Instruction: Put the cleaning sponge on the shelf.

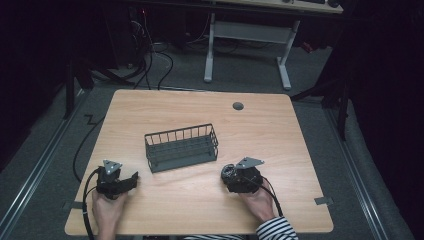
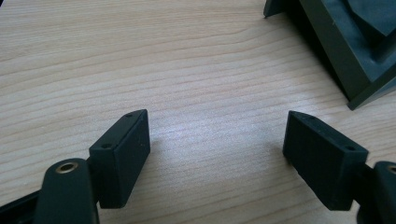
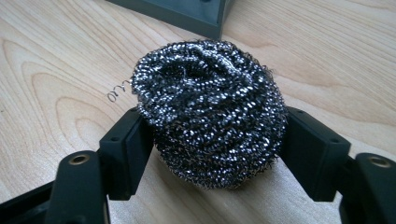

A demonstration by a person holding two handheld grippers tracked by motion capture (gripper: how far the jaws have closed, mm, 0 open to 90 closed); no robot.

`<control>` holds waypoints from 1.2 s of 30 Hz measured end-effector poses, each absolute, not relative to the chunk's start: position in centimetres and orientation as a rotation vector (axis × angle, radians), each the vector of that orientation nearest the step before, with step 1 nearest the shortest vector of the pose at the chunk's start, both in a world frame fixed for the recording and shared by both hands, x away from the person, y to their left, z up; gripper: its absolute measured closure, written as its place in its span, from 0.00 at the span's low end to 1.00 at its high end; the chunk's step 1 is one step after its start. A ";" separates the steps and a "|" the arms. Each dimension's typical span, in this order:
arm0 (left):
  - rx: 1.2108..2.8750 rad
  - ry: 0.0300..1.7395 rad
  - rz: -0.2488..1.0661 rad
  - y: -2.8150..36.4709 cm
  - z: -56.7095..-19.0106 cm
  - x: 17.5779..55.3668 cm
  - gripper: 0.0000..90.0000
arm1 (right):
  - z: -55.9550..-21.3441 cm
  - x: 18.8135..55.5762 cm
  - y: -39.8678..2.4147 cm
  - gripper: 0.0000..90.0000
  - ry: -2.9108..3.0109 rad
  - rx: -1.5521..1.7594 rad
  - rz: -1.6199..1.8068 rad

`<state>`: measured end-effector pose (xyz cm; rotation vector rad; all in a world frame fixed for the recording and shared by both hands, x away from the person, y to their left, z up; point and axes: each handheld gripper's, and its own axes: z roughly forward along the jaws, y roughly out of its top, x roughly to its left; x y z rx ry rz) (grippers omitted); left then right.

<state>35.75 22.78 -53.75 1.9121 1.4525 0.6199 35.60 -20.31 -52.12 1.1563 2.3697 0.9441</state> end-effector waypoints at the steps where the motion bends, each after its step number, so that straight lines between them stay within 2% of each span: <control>1: 1.912 1.453 0.620 22.8 -53.7 35.7 0.26 | -52.1 35.6 -20.3 0.34 2.370 1.154 0.944; 14: 1.912 1.452 0.619 22.8 -53.7 35.7 0.26 | -51.3 34.9 -20.4 0.39 2.361 1.116 0.991; 36: 1.911 1.452 0.621 22.8 -53.8 35.7 0.26 | -46.5 35.7 -22.4 0.42 2.367 1.153 1.136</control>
